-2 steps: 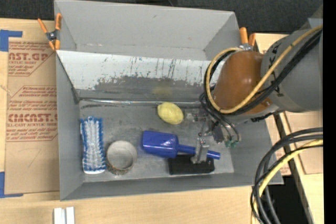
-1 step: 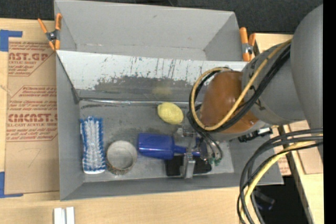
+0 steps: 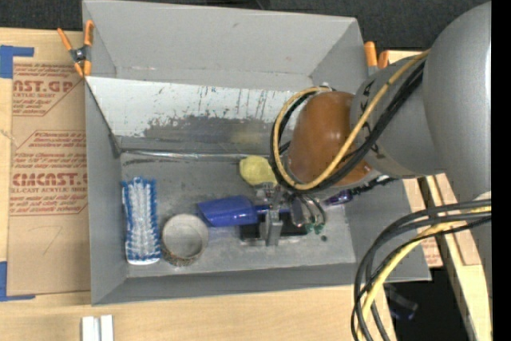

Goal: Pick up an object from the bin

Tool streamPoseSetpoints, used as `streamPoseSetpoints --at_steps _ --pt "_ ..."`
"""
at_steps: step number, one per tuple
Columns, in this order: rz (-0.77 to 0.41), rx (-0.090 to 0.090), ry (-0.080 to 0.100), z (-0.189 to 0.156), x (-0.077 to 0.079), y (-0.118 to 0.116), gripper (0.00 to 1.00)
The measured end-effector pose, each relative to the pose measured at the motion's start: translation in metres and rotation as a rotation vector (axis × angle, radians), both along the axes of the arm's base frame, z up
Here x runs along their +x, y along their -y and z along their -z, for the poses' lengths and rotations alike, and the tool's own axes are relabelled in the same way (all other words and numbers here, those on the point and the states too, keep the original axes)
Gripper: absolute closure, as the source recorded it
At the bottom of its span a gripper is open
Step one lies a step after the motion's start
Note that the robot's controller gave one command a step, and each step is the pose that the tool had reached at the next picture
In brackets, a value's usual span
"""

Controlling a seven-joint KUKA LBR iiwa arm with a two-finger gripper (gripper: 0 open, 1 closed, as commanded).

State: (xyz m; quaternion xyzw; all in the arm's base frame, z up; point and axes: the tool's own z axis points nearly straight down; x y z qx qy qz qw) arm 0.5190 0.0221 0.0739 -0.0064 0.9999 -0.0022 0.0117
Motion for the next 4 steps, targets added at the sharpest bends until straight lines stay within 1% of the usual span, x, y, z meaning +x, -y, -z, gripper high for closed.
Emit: streamPoseSetpoints --at_steps 1,2,3,4 --pt "0.0 0.0 0.0 0.0 0.0 0.0 1.0" --pt "-0.01 0.004 0.004 -0.002 0.043 0.041 1.0" --pt "-0.011 0.007 -0.002 -0.09 0.018 -0.006 1.0" --pt "0.015 0.001 0.007 -0.087 0.031 0.029 1.0"
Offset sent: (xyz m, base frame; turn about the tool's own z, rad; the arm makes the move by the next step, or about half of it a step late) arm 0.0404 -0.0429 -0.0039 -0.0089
